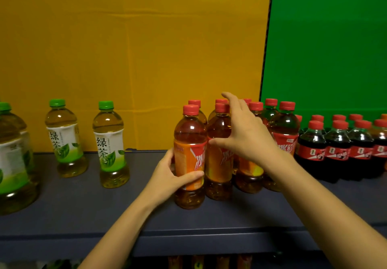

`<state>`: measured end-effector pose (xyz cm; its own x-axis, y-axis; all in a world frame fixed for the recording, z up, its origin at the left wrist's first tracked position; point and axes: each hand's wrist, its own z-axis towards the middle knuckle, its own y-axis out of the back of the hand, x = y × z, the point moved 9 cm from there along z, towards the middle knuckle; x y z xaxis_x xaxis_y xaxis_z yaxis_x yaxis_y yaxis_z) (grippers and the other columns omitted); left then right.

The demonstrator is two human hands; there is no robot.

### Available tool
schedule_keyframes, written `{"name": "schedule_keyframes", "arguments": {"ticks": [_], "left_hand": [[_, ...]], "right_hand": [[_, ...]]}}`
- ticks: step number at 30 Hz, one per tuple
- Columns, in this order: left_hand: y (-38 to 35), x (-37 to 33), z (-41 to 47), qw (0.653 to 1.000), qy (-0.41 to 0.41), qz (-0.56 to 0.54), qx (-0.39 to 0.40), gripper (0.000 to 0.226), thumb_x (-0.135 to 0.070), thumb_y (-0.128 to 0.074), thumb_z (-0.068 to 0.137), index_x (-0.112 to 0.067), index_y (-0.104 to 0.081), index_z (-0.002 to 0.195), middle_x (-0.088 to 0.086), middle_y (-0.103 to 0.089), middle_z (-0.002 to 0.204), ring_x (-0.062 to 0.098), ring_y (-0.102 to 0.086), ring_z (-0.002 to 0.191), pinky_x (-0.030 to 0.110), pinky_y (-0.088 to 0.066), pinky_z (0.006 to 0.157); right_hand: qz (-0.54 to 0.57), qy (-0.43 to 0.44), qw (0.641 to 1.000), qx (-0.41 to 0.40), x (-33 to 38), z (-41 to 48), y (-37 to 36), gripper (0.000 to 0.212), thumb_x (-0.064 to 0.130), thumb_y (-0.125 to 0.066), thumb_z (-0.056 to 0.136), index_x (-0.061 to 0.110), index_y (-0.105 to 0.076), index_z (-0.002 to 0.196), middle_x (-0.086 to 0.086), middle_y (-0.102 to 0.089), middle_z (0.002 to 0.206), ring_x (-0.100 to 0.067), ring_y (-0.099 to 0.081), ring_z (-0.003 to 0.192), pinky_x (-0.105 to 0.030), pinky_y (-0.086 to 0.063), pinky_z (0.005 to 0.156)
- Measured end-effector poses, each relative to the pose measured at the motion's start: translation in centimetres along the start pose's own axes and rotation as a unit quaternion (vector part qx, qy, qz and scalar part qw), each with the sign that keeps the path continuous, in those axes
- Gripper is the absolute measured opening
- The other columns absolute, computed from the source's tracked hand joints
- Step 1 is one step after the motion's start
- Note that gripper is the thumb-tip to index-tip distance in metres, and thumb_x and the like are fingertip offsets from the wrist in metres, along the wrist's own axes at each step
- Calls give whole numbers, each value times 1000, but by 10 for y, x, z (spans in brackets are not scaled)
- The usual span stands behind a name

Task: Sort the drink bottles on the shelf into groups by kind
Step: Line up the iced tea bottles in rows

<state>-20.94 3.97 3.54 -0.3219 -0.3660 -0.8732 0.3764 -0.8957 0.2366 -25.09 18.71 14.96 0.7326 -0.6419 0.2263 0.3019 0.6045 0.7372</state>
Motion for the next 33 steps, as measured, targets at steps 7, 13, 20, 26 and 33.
{"name": "schedule_keyframes", "arguments": {"ticks": [7,13,20,26,33], "left_hand": [[3,-3,-11,993,-54,94,-47,66,-52,-78,58,-47,-40,112,-21,-51,117,-8,-52,106,10,-45,86],[9,-5,-14,983,-52,132,-116,83,-51,-75,49,-31,-32,117,-24,-49,107,-4,-54,97,11,-46,74],[-1,2,-6,994,-47,76,-68,68,-38,-71,64,-28,-42,125,-15,-55,119,3,-57,110,20,-49,90],[-6,1,-2,991,-65,75,-92,52,-15,-70,77,-32,-45,120,-15,-52,113,-18,-52,100,3,-45,74],[-9,7,5,991,-47,90,-87,54,-19,-70,78,-34,-42,121,-5,-55,122,-3,-55,106,8,-49,81]], "right_hand": [[135,36,986,-94,-15,-65,-37,88,23,-66,83,18,-5,147,0,-15,154,-8,-14,142,-23,-17,115],[190,-5,976,-103,-29,-82,-72,92,34,-61,85,42,11,141,11,-18,149,-4,-22,137,-21,-30,103],[136,-32,978,-154,-35,-82,-72,81,33,-62,85,33,-5,142,2,-33,142,-14,-35,132,-20,-36,92],[110,-55,977,-177,-37,-80,-71,80,32,-67,81,25,-14,140,-2,-37,136,-19,-41,127,-28,-47,87],[124,-58,976,-169,-38,-79,-73,80,26,-67,81,21,-15,141,-5,-37,138,-20,-39,128,-27,-44,91]]}}
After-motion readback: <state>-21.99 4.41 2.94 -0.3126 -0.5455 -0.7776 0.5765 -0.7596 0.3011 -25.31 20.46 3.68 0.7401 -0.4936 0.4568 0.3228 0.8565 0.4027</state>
